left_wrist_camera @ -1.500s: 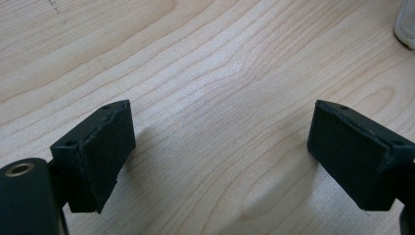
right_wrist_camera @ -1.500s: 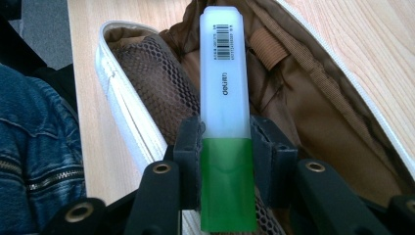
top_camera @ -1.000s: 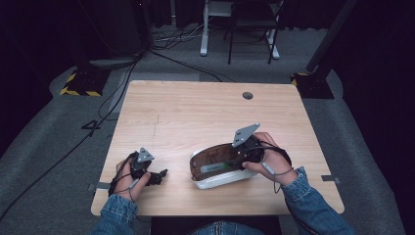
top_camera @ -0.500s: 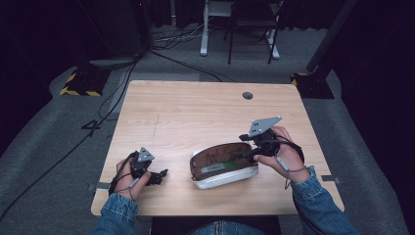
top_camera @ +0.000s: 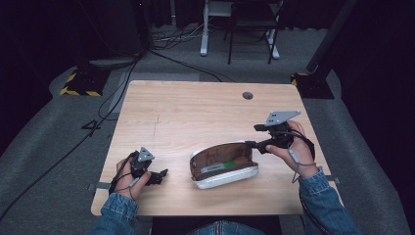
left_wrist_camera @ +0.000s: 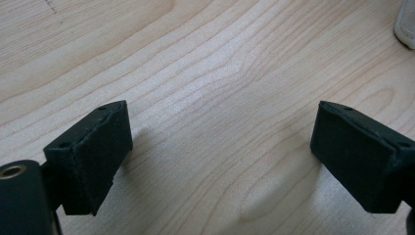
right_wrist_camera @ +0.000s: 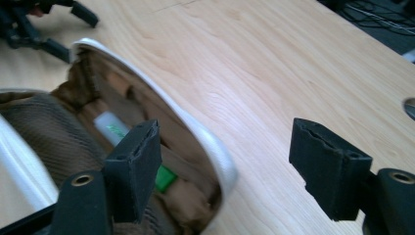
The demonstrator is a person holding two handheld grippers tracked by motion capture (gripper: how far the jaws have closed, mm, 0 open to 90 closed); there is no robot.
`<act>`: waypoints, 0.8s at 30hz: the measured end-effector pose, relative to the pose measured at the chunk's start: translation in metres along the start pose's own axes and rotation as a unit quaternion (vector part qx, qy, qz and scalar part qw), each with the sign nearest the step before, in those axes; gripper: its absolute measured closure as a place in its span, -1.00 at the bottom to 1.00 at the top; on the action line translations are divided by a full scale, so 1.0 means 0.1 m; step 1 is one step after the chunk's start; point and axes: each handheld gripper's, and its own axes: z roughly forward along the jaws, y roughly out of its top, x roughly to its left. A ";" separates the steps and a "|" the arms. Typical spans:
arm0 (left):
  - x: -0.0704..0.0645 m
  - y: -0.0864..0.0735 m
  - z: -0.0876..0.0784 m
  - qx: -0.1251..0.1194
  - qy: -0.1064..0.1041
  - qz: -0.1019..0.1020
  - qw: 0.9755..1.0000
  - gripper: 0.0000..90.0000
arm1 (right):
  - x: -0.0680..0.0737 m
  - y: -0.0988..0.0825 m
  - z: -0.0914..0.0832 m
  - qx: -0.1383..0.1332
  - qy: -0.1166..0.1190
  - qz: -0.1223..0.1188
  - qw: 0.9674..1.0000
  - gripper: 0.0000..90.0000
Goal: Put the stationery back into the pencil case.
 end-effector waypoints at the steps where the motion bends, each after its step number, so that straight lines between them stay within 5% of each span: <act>1: 0.00 0.00 0.00 0.000 0.000 0.000 1.000 -0.83 | 0.00 0.00 0.00 0.000 0.000 0.000 1.000 -0.38; 12: 0.01 0.03 0.03 0.005 0.001 0.001 1.000 -0.90 | -0.34 -0.26 -0.11 -0.017 -0.047 0.053 0.997 -0.46; 24: 0.02 0.03 0.04 0.005 0.002 0.002 1.000 -0.92 | -0.69 -0.60 -0.11 -0.013 -0.086 0.105 0.991 -0.51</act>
